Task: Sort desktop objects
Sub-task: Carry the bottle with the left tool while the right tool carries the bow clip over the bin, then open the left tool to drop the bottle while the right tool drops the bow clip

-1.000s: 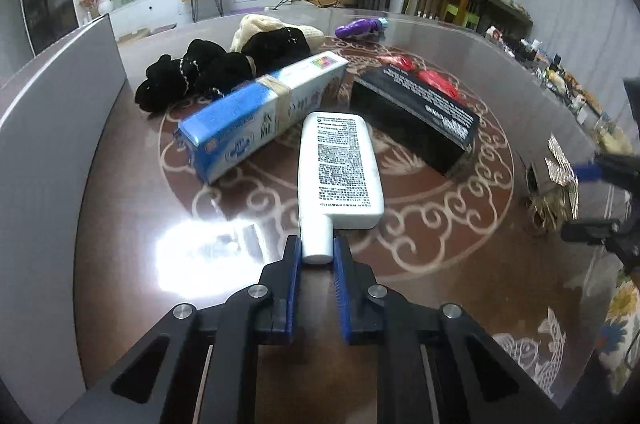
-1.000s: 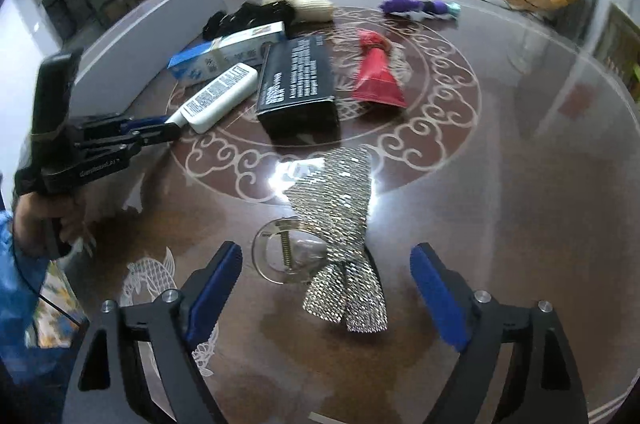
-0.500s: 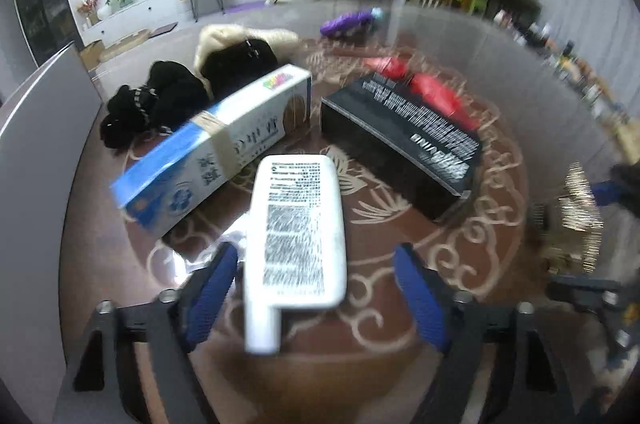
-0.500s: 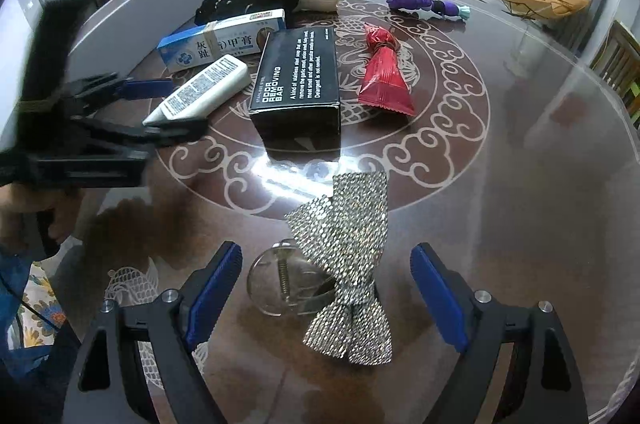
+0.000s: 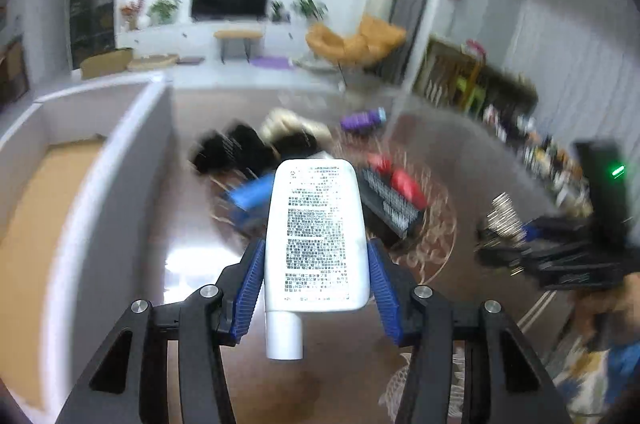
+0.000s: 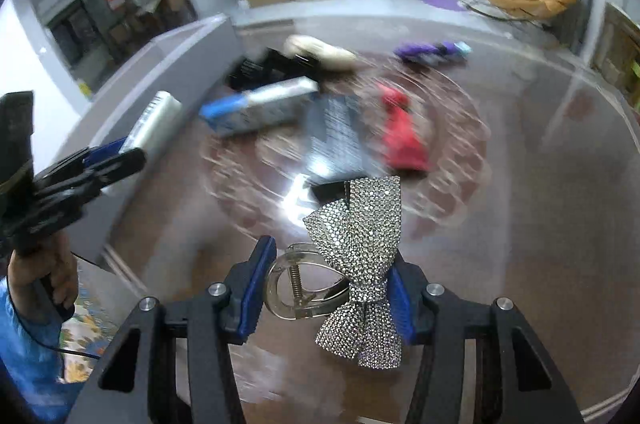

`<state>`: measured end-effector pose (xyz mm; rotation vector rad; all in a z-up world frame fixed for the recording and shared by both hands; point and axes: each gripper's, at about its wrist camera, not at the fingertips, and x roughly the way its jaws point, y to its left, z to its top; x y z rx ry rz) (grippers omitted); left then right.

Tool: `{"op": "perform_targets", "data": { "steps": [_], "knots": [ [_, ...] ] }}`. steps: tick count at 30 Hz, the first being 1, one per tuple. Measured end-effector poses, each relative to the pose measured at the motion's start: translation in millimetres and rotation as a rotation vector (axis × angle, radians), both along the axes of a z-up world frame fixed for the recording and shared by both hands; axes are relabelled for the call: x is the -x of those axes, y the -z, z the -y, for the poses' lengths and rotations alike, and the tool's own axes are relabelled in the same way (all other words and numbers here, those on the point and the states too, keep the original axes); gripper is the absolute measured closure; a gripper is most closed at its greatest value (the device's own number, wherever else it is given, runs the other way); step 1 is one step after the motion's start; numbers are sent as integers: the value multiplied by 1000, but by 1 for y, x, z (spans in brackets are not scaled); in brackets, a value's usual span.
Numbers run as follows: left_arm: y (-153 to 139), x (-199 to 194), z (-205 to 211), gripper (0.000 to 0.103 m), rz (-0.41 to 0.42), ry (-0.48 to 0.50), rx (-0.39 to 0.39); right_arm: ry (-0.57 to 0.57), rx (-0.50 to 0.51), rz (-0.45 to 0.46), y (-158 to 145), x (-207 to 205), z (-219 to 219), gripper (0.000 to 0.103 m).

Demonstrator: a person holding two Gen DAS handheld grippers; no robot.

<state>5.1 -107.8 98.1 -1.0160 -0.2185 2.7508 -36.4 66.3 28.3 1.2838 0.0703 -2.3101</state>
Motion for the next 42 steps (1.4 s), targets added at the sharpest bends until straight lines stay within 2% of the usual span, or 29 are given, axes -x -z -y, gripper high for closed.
{"op": "perform_targets", "data": {
  "steps": [3,6,8,10,13,16,21,22,23,24,26,27,30,32,33,36,38,40,42],
  "knots": [
    [-31,-22,42,52,-49,-60,5,-92,57,-32,-23,-1,53,50],
    [-49,-41,102,52,-51,-165,54,-215,128,-61,-47,-6,123,50],
    [-49,-47,149,52,-12,-262,81,-297,176,-67,-59,-10,170,50],
    [-41,-52,196,52,43,-346,63,-396,221,-78,-72,-18,227,50],
    [-22,-55,242,52,127,-449,97,-494,227,-85,-77,-27,289,50],
    [-3,-56,270,52,213,-499,93,-551,178,-52,-59,-30,347,50],
    [21,-48,284,52,322,-518,116,-545,72,7,-15,-26,395,49],
    [29,-47,280,51,354,-529,138,-538,60,13,-10,-26,400,48],
    [33,-45,280,50,368,-542,156,-530,46,21,-4,-25,404,40],
    [34,-43,279,49,372,-550,168,-515,44,20,-2,-24,406,29],
    [33,-44,277,38,355,-580,181,-477,78,-12,-7,-24,399,19],
    [30,-42,271,37,336,-594,179,-466,97,-26,-11,-24,394,15],
    [14,-55,252,37,243,-601,152,-439,132,-101,-26,-27,366,13],
    [-1,-62,225,37,170,-559,135,-412,137,-175,-36,-24,342,10],
    [-9,-66,209,37,135,-528,127,-382,133,-227,-40,-25,320,5],
    [-36,-76,136,35,17,-359,77,-261,109,-331,-41,-30,247,2],
    [-39,-76,91,20,-25,-262,46,-171,69,-355,-29,-34,189,1],
    [-27,-76,43,8,-33,-174,18,-70,-15,-349,-5,-40,129,1],
    [-2,-58,2,7,11,-92,-10,21,-88,-308,19,-42,81,1]
  ]
}}
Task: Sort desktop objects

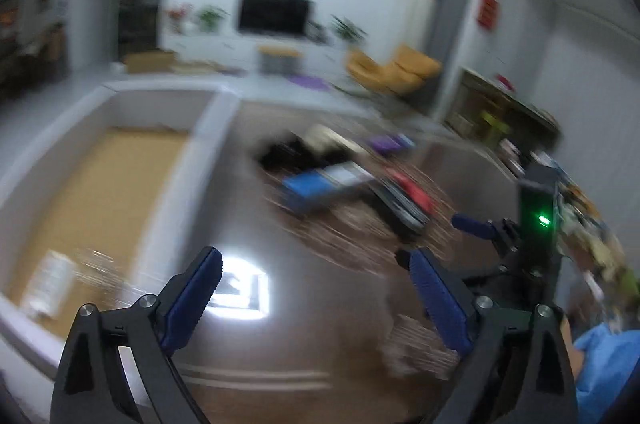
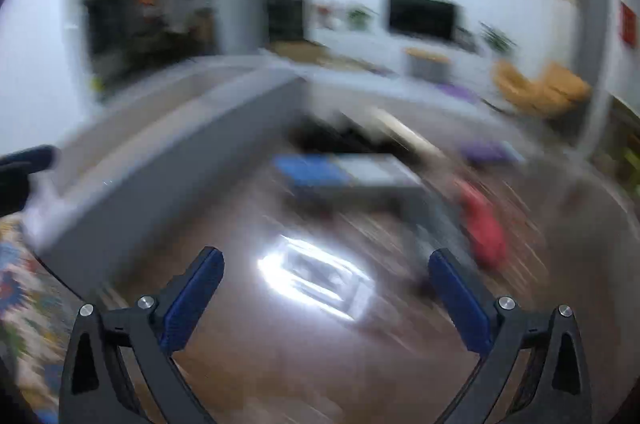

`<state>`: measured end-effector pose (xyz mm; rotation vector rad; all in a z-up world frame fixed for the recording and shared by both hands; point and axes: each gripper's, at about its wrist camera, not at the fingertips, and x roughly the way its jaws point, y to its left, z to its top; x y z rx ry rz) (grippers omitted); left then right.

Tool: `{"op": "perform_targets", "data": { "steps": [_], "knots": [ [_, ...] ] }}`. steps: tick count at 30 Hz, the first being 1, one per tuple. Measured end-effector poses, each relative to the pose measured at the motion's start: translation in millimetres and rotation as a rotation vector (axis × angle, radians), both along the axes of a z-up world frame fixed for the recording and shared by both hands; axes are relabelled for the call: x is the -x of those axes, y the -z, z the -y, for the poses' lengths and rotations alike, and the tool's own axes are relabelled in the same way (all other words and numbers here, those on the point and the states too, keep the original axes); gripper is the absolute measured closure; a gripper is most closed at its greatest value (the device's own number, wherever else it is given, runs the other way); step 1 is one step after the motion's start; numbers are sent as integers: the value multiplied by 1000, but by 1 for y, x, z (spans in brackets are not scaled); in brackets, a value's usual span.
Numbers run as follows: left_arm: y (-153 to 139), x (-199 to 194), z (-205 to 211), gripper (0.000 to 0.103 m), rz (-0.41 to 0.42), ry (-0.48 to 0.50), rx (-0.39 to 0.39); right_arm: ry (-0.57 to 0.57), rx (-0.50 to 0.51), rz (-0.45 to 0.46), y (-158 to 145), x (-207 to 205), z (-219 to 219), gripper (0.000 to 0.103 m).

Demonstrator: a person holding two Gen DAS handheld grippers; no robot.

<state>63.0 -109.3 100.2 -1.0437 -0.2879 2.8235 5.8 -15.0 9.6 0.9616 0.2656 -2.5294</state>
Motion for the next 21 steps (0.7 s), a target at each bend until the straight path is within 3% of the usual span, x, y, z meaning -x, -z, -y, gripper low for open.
{"op": "perform_targets", "data": {
  "steps": [3,5,7,10,14,21],
  "knots": [
    [48,37,-49,7,88,69,25,117,-92,79,31,3,-51,1],
    [79,64,-68,7,124,78,86,156,-114,103,38,7,-69,1],
    [103,69,-76,7,167,75,155,189,-106,138,42,7,-81,1],
    [125,80,-82,7,206,60,171,220,-68,210,55,32,-83,1],
    [135,97,-84,7,217,39,191,232,-71,242,73,41,-83,0],
    [132,101,-84,0,236,29,226,277,-49,214,78,53,-86,0]
  ]
}}
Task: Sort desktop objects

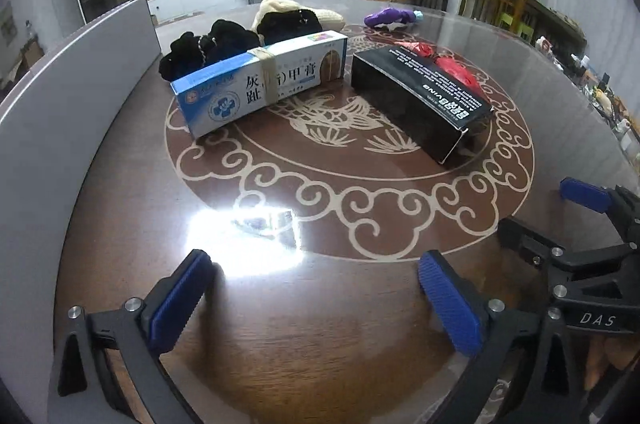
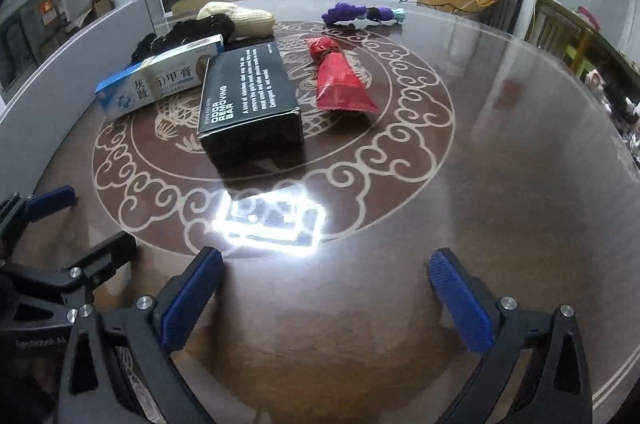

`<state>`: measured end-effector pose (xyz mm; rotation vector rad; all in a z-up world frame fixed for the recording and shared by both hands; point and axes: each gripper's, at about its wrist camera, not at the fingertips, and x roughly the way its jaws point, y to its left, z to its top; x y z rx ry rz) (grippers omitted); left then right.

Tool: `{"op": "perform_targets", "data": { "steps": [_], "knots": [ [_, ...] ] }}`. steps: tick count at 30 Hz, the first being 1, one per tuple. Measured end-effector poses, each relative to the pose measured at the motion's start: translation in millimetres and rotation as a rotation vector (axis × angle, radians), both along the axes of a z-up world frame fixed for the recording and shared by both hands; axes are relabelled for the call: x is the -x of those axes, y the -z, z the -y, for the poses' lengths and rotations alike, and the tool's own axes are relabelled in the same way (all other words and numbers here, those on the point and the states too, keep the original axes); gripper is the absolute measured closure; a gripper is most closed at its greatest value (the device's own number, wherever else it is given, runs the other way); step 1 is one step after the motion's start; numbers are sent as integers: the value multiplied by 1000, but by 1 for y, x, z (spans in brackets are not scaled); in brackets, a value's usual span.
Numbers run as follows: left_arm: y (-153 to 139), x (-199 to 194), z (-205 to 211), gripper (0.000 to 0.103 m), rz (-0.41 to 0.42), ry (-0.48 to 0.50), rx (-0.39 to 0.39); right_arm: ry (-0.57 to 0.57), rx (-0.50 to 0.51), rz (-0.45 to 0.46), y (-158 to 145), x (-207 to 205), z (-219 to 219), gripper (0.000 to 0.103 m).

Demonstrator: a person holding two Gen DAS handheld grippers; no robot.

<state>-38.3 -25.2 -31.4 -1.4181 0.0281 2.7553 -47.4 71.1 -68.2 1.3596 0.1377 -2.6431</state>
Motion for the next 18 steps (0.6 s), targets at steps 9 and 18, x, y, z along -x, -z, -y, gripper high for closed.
{"op": "perform_targets", "data": {
  "steps": [9,18],
  "knots": [
    [0,0,1,0,-2,0,1,2,0,-2,0,0,1,0],
    [0,-2,1,0,-2,0,1,2,0,-3,0,0,1,0]
  ]
}}
